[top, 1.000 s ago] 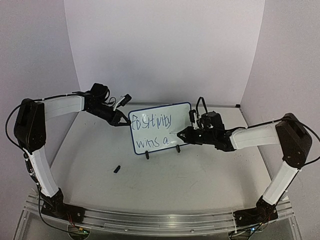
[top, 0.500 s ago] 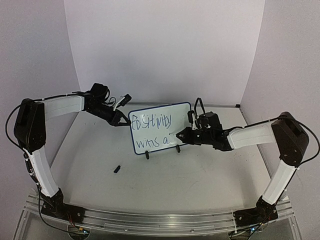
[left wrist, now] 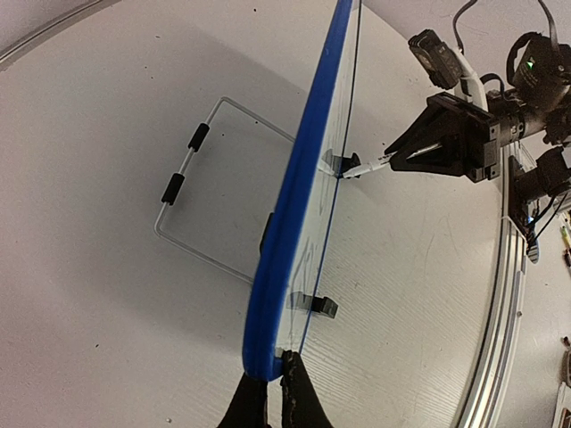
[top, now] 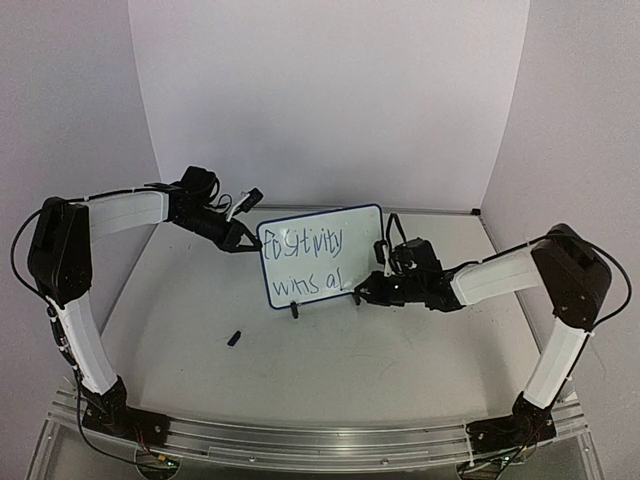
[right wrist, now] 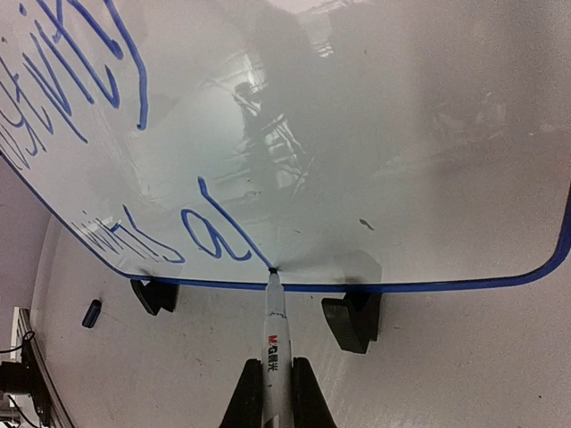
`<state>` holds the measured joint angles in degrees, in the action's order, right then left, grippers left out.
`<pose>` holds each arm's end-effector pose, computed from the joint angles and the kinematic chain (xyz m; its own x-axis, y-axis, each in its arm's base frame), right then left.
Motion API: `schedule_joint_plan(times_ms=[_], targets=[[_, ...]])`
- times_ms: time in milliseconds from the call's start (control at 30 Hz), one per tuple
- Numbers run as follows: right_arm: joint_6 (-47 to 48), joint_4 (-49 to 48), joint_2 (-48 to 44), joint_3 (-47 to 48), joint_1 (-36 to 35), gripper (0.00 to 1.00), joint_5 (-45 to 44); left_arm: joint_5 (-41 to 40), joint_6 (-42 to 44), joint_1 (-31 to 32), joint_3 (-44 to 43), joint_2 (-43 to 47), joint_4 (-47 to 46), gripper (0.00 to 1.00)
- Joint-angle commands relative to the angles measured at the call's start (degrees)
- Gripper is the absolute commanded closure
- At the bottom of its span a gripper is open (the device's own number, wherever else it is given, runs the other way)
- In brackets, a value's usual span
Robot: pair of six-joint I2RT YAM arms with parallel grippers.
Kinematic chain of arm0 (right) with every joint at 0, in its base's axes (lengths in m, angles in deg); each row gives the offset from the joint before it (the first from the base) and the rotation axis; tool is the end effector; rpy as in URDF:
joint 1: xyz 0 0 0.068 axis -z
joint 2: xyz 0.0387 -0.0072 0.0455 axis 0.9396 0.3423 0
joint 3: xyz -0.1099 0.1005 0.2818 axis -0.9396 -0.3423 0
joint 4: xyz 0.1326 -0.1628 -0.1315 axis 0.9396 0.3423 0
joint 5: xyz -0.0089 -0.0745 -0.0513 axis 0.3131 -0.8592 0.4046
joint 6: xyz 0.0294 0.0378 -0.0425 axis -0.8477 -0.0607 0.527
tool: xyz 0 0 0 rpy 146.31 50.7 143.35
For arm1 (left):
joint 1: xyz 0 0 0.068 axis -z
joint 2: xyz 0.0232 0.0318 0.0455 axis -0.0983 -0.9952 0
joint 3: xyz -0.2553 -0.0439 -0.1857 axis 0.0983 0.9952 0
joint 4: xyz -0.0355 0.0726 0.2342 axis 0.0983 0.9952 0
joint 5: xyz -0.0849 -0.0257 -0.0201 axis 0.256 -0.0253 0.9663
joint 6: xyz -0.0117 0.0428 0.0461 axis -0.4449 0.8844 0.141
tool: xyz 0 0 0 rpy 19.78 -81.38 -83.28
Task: Write a sentence on the whiteboard
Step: Write on the whiteboard with the whiteboard marker without the cap.
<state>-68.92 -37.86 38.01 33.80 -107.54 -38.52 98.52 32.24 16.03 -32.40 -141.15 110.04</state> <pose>0.2929 0.2429 0.2058 -0.7687 0.0463 -0.6379 -0.4328 0.6966 0.5722 0.3587 -0.1781 0.2903 -0.5322 0.4428 -0.7216 0.8305 0.4386 -0.3433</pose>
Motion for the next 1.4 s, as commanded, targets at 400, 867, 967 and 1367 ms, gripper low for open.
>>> schedule_joint_plan(times_ms=[400, 867, 967, 1367], targets=[[0.8, 2.5, -9.0, 0.4, 0.3, 1.0, -3.5, -2.6, 2.7, 0.5, -1.5, 2.2, 1.6, 1.0], [2.9, 3.6, -5.8, 4.4, 0.3, 1.0, -4.8, -2.8, 2.7, 0.5, -1.4, 2.0, 1.5, 1.0], [3.1, 3.5, -4.9, 4.9, 0.3, 1.0, -5.1, -2.8, 2.7, 0.5, -1.4, 2.0, 1.6, 1.0], [2.5, 3.4, -3.0, 4.3, 0.4, 1.0, -5.3, -2.8, 2.7, 0.5, -1.5, 1.9, 1.6, 1.0]])
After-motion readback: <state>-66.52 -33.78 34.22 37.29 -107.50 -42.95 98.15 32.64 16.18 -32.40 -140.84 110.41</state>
